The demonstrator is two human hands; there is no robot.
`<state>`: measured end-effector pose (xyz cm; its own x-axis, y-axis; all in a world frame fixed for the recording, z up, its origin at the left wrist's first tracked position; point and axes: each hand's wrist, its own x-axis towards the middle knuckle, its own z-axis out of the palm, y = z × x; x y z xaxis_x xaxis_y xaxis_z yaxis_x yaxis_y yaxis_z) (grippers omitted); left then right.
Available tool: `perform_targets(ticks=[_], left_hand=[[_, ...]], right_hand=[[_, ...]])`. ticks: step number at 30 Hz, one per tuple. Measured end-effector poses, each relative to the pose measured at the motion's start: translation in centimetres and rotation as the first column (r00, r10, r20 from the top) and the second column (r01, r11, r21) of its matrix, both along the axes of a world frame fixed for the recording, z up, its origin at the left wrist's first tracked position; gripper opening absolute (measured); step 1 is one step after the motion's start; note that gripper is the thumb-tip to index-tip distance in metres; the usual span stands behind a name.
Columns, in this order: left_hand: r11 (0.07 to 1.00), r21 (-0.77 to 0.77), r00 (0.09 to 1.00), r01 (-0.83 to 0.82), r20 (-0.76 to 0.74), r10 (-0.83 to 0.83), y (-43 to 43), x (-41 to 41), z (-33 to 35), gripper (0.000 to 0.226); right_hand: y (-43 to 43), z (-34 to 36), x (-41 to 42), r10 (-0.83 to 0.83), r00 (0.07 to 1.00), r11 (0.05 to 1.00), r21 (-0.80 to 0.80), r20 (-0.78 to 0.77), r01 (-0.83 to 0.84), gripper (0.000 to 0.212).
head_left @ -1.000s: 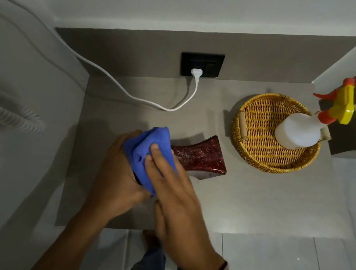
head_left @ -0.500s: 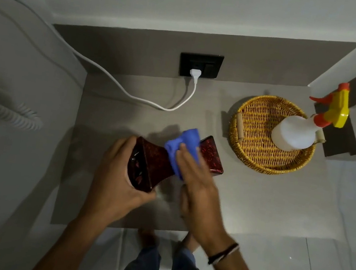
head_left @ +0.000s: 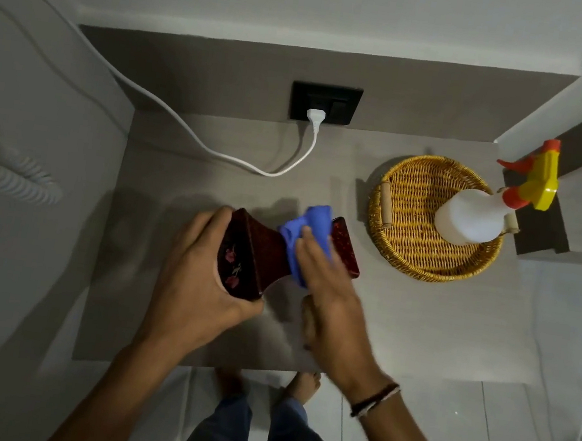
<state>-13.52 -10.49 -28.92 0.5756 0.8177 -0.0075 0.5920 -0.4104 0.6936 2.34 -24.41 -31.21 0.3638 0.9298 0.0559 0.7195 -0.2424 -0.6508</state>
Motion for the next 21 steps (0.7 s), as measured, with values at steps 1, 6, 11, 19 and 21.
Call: perform_targets(ticks=[1, 6, 11, 19, 21], left_hand=[[1.000, 0.002, 1.000, 0.014, 0.018, -0.014, 0.0, 0.3, 0.2, 0.101], [0.998, -0.052, 0.996, 0.037, 0.081, -0.033, 0.7, -0.1, 0.5, 0.100], [0.999, -0.038, 1.000, 0.008, -0.011, -0.009, 0.4, -0.4, 0.2, 0.107], [0.824, -0.544, 0.940, -0.159, 0.171, 0.294, 2.4, -0.9, 0.1, 0.054], [0.767, -0.611, 0.926, -0.195, 0.141, 0.349, 2.9, -0.8, 0.0, 0.068]], right_hand=[[0.5, 0.9, -1.9, 0.026, 0.992, 0.997, 0.070, -0.120, -0.018, 0.068], [1.4, 1.6, -2.9, 0.197, 0.960, 0.964, 0.218, -0.201, -0.152, 0.064], [-1.2, -2.3, 5.2, 0.002, 0.993, 0.987, -0.159, 0.114, 0.016, 0.077], [0.3, -0.2, 7.0, -0.385, 0.755, 0.915, -0.111, -0.531, 0.388, 0.067], [0.9, 0.0, 6.6, -0.442, 0.601, 0.879, -0.188, -0.666, 0.439, 0.067]])
